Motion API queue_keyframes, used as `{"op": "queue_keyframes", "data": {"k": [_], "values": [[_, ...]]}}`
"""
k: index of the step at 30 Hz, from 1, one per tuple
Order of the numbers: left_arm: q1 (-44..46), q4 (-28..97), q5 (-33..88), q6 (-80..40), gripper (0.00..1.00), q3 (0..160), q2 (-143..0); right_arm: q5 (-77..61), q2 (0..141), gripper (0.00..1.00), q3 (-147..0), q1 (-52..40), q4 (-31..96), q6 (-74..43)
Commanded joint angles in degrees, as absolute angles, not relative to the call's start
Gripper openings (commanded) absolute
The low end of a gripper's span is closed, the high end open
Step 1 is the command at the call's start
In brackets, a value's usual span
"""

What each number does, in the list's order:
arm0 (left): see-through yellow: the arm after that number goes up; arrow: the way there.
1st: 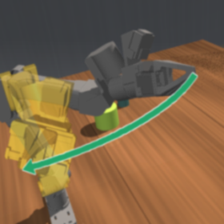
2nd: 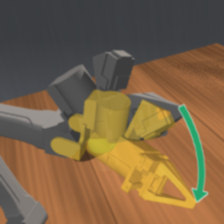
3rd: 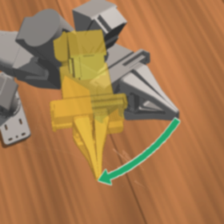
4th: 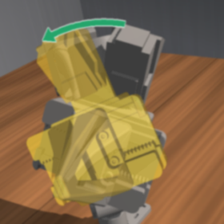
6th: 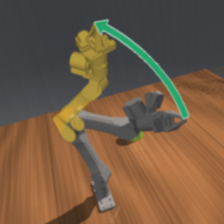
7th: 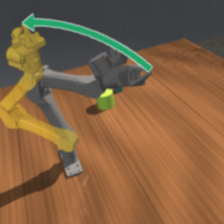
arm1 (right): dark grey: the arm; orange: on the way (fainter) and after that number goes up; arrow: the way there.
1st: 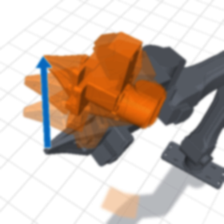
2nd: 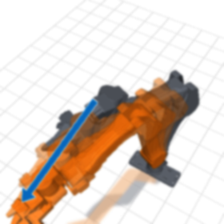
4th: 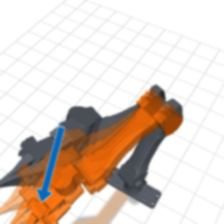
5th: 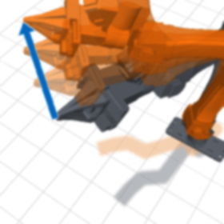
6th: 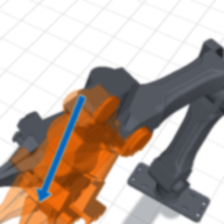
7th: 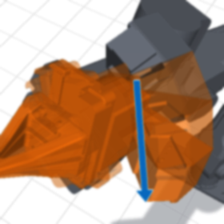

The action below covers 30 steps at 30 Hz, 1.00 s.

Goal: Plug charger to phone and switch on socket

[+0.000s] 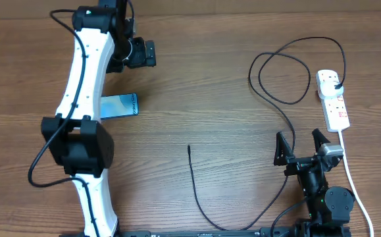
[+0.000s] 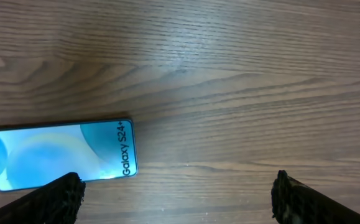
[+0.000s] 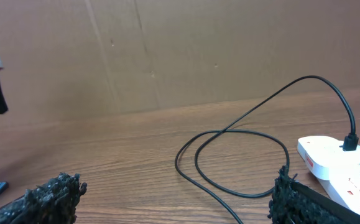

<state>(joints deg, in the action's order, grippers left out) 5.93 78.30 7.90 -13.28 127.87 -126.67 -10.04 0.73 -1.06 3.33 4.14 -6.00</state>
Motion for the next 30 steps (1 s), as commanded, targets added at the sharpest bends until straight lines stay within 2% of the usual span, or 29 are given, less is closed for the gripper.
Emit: {"op": "queue_keyframes", "data": {"k": [1, 12, 13, 14, 15, 19, 22, 23, 30], "values": [[5.76, 78.89, 6.87, -12.43, 1.00, 129.80, -129.67, -9.47, 0.16, 1.00, -0.45, 3.05, 3.99, -6.00], [5.76, 77.87, 3.03, -12.43, 1.00, 129.73, -132.66, -9.47, 0.16, 1.00, -0.45, 3.05, 3.99, -6.00], [5.76, 77.47, 3.03, -12.45, 0.97, 129.73, -132.66, -9.47, 0.16, 1.00, -0.45, 3.05, 3.99, -6.00], [5.76, 76.97, 3.03, -12.43, 0.73, 129.73, -132.66, -9.47, 0.16, 1.00, -0.45, 3.05, 3.99, -6.00], [5.76, 76.58, 3.03, -12.45, 0.57, 129.73, -132.66, -9.47, 0.16, 1.00, -0.45, 3.05, 3.99, -6.00], [5.76, 75.33, 3.01, -15.66, 0.24, 129.71, -132.68, -9.47, 0.16, 1.00, -0.45, 3.05, 3.99, -6.00], [5.78, 74.08, 3.01, -17.69, 0.12, 129.69, -132.75, -9.47, 0.16, 1.00, -0.45, 3.05, 3.99, -6.00], [5.80, 73.69, 2.90, -18.09, 0.04, 129.69, -132.75, -9.47, 0.16, 1.00, -0.45, 3.05, 3.99, -6.00], [6.83, 72.75, -0.08, -19.59, 0.04, 129.58, -133.21, -9.47, 0.16, 1.00, -0.45, 3.05, 3.99, -6.00]]}}
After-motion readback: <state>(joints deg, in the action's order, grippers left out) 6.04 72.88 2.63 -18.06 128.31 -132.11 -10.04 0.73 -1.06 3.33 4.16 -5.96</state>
